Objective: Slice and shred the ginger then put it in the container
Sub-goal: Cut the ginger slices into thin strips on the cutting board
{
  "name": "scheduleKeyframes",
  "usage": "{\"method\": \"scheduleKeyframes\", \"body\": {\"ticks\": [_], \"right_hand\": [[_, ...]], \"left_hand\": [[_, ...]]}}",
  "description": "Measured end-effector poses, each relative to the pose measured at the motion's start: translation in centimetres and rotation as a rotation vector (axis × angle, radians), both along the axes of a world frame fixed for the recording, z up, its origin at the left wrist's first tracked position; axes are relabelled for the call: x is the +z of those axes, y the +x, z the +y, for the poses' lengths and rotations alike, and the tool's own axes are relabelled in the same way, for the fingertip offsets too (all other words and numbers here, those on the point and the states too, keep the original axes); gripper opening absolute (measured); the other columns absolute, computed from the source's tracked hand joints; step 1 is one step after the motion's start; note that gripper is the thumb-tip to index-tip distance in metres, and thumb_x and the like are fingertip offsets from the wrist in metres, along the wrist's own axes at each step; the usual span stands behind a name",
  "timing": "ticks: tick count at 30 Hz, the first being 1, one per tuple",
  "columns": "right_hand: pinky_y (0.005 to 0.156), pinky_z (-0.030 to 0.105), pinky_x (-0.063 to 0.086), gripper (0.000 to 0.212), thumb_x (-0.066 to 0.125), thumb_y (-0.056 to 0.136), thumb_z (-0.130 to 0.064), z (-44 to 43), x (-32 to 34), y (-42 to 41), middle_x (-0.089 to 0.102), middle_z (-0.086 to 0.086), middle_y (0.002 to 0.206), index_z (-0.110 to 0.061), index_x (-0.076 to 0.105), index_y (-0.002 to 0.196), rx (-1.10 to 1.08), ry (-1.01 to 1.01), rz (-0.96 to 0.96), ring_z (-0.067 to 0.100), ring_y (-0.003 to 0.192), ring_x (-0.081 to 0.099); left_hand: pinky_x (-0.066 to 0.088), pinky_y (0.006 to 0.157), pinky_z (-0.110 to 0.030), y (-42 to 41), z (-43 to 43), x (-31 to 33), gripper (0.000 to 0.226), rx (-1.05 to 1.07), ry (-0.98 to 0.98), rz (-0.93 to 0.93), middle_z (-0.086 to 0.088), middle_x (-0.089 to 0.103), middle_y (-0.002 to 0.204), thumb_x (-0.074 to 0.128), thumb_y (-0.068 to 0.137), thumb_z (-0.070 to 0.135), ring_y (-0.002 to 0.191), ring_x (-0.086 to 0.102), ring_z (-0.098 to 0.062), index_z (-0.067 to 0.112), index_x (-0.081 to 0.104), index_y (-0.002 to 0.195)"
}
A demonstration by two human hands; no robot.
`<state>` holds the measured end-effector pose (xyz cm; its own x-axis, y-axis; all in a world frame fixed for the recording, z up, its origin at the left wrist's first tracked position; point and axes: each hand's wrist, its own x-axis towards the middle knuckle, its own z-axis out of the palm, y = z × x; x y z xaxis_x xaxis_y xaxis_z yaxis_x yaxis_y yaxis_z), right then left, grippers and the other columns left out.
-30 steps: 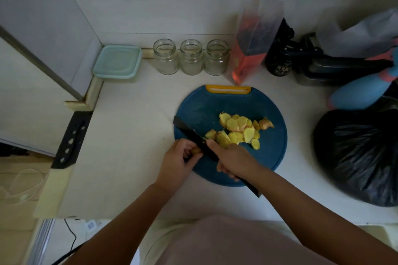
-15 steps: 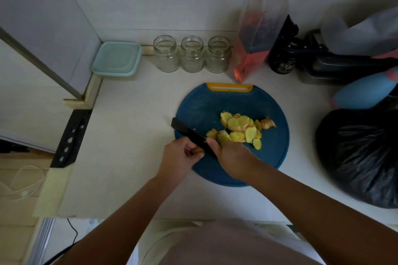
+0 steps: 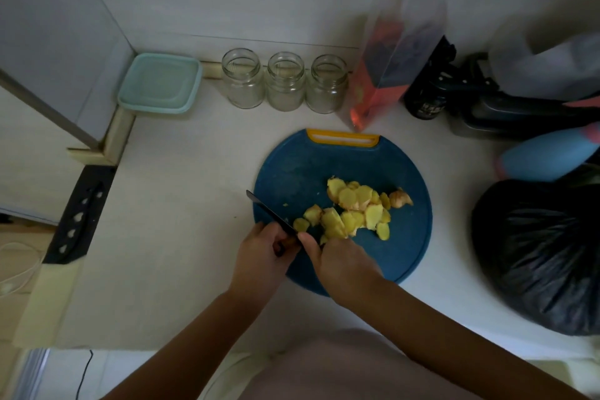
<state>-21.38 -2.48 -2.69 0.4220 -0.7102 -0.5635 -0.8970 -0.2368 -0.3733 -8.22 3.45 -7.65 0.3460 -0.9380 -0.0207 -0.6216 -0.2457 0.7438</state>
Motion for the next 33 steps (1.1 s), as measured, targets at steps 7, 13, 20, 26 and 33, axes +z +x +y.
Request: {"method": "scheduleKeyframes", "body": {"ticks": [7, 13, 20, 26, 33], "right_hand": [[0.062, 0.032, 0.042, 0.063, 0.019, 0.098, -0.058, -0.4, -1.0, 1.0, 0.040, 0.000, 0.065, -0.008, 0.058, 0.093, -0.026, 0.072, -0.047, 0.025, 0.078, 0.056], [0.066, 0.032, 0.045, 0.058, 0.023, 0.091, -0.066, -0.2, -1.8, 0.9, 0.044, 0.000, 0.063, -0.019, 0.042, 0.063, -0.114, 0.070, -0.085, 0.025, 0.077, 0.061], [0.068, 0.031, 0.043, 0.062, 0.021, 0.098, -0.061, 0.1, -0.6, 1.0, 0.049, 0.003, 0.069, -0.012, 0.049, 0.072, -0.051, 0.028, -0.063, 0.026, 0.087, 0.062], [0.071, 0.032, 0.041, 0.058, 0.020, 0.095, -0.065, 0.1, -1.1, -0.2, 0.046, 0.002, 0.069, -0.020, 0.039, 0.064, -0.201, 0.060, -0.139, 0.029, 0.083, 0.058], [0.071, 0.035, 0.043, 0.053, 0.027, 0.100, -0.055, 0.6, -0.7, -2.8, 0.045, 0.005, 0.063, -0.018, 0.036, 0.062, -0.362, 0.101, -0.306, 0.023, 0.070, 0.051]], "left_hand": [[0.034, 0.051, -0.007, -2.1, 0.7, -0.7, 0.023, 0.067, -0.055, 0.006, 0.015, 0.042, 0.072, 0.080, 0.068, 0.000, 0.056, 0.044, -0.003, 0.013, 0.061, 0.071], [0.034, 0.060, 0.003, -1.6, 1.3, -1.1, 0.030, 0.128, -0.096, 0.018, 0.023, 0.038, 0.071, 0.085, 0.063, 0.003, 0.056, 0.042, 0.009, 0.015, 0.059, 0.067], [0.040, 0.057, -0.007, -1.3, 1.1, -0.8, 0.031, 0.164, -0.036, 0.109, 0.010, 0.052, 0.072, 0.081, 0.072, 0.008, 0.062, 0.052, -0.004, 0.022, 0.053, 0.070], [0.045, 0.059, -0.012, -0.4, 0.6, 0.1, 0.019, 0.171, 0.042, 0.197, 0.007, 0.064, 0.073, 0.079, 0.074, 0.014, 0.068, 0.060, -0.005, 0.016, 0.061, 0.077], [0.047, 0.069, -0.007, -0.2, 1.8, 0.0, 0.023, 0.074, -0.058, 0.230, 0.007, 0.068, 0.084, 0.077, 0.076, 0.005, 0.079, 0.063, -0.003, 0.017, 0.065, 0.091]]}}
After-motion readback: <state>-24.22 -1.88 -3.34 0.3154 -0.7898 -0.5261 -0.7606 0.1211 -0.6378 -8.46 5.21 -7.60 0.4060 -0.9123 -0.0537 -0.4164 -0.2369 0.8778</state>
